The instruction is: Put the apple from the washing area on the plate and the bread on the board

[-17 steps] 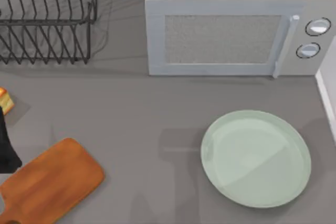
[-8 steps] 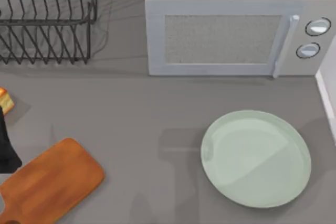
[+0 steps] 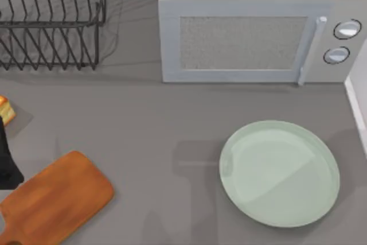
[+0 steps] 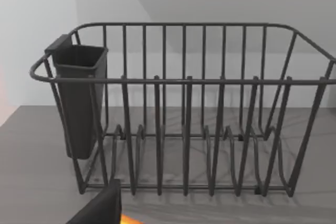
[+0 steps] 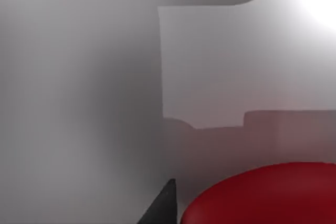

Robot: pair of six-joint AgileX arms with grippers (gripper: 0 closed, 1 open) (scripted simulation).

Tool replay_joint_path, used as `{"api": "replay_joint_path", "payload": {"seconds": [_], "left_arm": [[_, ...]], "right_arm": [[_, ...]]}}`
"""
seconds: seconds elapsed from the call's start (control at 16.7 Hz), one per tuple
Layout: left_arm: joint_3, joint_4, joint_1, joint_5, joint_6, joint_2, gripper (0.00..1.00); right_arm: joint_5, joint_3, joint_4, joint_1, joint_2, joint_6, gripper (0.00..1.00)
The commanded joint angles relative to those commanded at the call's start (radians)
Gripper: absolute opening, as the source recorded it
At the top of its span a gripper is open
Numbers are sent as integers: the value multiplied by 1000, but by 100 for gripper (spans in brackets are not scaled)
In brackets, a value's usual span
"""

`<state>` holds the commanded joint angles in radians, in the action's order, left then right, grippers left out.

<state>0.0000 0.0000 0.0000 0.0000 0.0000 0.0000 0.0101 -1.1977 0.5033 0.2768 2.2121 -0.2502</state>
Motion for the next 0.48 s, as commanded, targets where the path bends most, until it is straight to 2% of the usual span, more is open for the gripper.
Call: {"api": "replay_joint_path", "payload": {"seconds": [0.18,0.48], "left_arm": [[0,0,0,0,0,0,100],[0,0,0,0,0,0,100]], "right_arm": [[0,-29,69,1,-46,-1,0],[2,-103,292,1,-176,-3,0]]}}
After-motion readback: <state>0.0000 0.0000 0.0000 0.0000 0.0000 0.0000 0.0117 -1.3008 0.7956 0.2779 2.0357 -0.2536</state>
